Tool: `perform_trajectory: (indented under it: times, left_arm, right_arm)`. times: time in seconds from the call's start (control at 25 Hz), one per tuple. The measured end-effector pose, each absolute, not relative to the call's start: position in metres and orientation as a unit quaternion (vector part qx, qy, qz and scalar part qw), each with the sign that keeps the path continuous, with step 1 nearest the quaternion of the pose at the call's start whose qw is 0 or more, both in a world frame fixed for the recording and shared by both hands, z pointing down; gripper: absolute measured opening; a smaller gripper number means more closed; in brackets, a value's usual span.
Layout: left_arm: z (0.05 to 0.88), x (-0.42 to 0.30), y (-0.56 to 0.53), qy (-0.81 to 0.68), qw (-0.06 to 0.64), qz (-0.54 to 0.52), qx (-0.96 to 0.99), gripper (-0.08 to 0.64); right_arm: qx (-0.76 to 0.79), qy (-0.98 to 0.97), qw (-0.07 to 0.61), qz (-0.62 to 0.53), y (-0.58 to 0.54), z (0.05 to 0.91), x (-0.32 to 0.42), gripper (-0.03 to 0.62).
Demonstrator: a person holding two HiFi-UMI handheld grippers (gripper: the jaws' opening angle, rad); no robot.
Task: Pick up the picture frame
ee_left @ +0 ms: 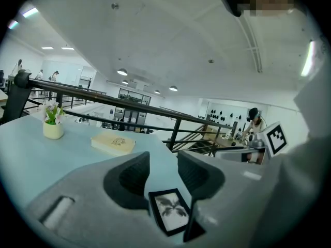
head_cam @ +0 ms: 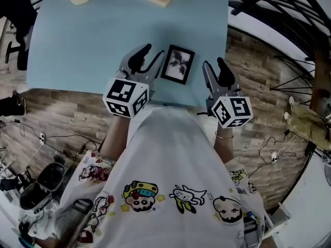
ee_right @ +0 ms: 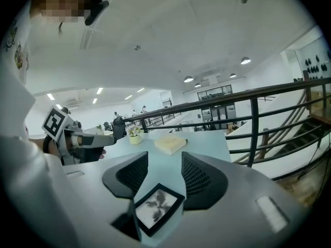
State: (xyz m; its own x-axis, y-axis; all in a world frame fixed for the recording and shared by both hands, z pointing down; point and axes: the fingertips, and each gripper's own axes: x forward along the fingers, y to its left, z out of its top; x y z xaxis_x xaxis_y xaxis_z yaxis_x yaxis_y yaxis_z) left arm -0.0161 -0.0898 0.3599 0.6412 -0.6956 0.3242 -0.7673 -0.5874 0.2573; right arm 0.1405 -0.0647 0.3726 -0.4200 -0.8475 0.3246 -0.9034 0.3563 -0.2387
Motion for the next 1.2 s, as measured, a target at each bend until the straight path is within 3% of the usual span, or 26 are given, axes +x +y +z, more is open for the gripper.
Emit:
perform_trajectory:
  times: [1.2]
  left_arm:
    - [0.421, 0.001, -0.114, -0.366, 0.262, 0.153, 0.88, 0.163]
  right_arm:
    - [0.551, -0.784, 0.081, 0.274, -0.086, 0.416, 0.139, 0.201]
